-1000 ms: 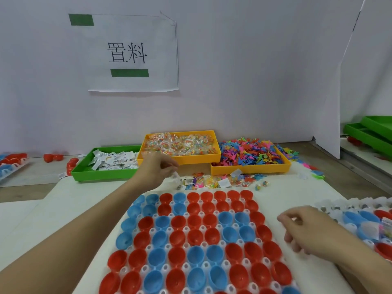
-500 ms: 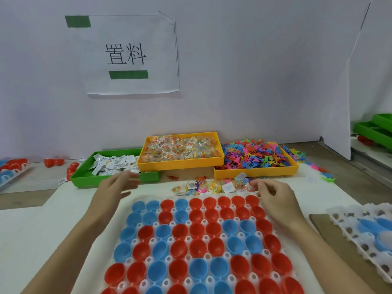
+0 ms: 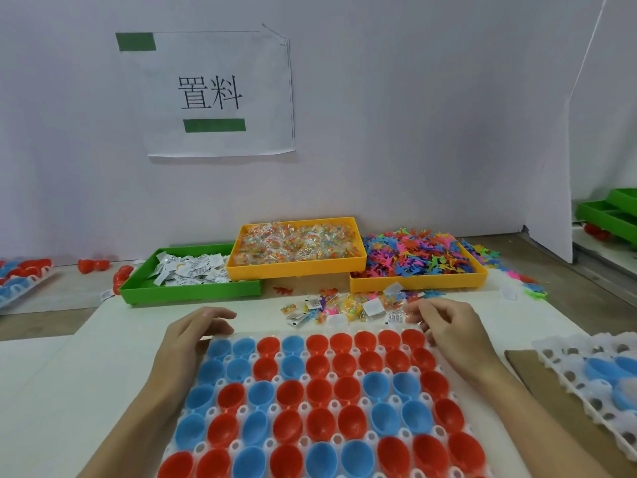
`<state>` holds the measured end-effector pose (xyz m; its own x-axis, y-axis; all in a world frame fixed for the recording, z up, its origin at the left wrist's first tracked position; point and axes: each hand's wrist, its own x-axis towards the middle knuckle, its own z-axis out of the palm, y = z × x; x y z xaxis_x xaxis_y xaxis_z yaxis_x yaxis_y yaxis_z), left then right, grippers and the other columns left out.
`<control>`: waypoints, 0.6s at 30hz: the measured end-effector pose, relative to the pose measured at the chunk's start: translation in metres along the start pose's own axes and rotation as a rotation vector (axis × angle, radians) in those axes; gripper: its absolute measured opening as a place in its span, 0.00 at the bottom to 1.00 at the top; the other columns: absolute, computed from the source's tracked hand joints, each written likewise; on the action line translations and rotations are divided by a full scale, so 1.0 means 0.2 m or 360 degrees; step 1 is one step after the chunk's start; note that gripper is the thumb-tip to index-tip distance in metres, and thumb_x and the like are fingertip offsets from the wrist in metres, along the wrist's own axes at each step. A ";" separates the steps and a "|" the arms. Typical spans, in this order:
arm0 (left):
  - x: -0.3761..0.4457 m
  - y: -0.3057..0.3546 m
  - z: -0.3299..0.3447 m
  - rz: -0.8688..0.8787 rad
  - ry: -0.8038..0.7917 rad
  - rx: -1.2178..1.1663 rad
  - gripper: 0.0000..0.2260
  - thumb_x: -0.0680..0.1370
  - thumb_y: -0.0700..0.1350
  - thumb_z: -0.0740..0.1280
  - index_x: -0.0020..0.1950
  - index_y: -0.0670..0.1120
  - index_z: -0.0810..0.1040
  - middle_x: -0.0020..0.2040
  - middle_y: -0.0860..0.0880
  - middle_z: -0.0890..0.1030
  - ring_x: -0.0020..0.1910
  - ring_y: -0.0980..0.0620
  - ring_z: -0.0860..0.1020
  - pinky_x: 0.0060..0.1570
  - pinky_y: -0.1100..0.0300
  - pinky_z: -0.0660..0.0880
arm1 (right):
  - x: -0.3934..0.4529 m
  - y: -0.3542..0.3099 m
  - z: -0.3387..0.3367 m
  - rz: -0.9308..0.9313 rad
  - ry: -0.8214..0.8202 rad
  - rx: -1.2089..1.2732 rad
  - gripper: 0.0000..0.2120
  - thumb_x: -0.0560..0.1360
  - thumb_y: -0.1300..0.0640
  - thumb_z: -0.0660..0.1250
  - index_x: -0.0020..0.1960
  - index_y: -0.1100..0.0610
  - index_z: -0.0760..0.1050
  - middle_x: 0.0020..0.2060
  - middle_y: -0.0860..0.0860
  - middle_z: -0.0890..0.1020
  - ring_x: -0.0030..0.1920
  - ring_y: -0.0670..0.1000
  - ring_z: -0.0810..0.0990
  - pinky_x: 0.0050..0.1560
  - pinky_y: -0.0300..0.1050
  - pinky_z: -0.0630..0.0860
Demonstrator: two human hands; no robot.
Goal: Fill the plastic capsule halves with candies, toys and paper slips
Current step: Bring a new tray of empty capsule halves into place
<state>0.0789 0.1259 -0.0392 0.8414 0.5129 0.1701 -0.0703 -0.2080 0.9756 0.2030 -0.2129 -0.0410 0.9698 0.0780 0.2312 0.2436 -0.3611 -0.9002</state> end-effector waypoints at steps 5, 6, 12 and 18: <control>-0.01 0.00 0.00 0.0065 -0.0033 0.0028 0.18 0.83 0.43 0.58 0.42 0.47 0.85 0.43 0.40 0.82 0.47 0.44 0.79 0.46 0.51 0.73 | 0.00 -0.01 -0.01 -0.0015 -0.0050 -0.0017 0.15 0.83 0.57 0.61 0.45 0.53 0.85 0.36 0.49 0.85 0.39 0.46 0.81 0.41 0.42 0.74; -0.01 0.00 0.00 0.0065 -0.0038 0.0033 0.18 0.83 0.43 0.58 0.42 0.47 0.86 0.43 0.40 0.82 0.47 0.44 0.80 0.47 0.52 0.73 | 0.00 -0.01 -0.01 -0.0020 -0.0053 -0.0017 0.15 0.83 0.57 0.60 0.45 0.53 0.84 0.36 0.49 0.85 0.39 0.46 0.81 0.41 0.42 0.74; 0.00 -0.01 -0.01 0.0011 -0.0028 -0.0048 0.19 0.83 0.43 0.55 0.44 0.43 0.85 0.45 0.40 0.83 0.50 0.42 0.81 0.46 0.55 0.74 | 0.00 -0.03 -0.02 0.0040 -0.0181 0.0012 0.18 0.85 0.50 0.52 0.53 0.49 0.82 0.41 0.47 0.86 0.47 0.44 0.82 0.43 0.35 0.71; 0.01 -0.01 -0.01 0.0018 -0.0042 -0.0047 0.19 0.83 0.43 0.55 0.44 0.43 0.85 0.44 0.41 0.84 0.50 0.42 0.81 0.47 0.55 0.74 | -0.01 -0.05 -0.01 0.0139 -0.0362 -0.0015 0.24 0.84 0.41 0.43 0.62 0.44 0.76 0.51 0.43 0.84 0.50 0.32 0.76 0.47 0.27 0.64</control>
<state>0.0788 0.1289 -0.0410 0.8542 0.4886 0.1777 -0.0953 -0.1888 0.9774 0.1995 -0.2118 -0.0321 0.9654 0.2532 0.0627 0.1598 -0.3841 -0.9093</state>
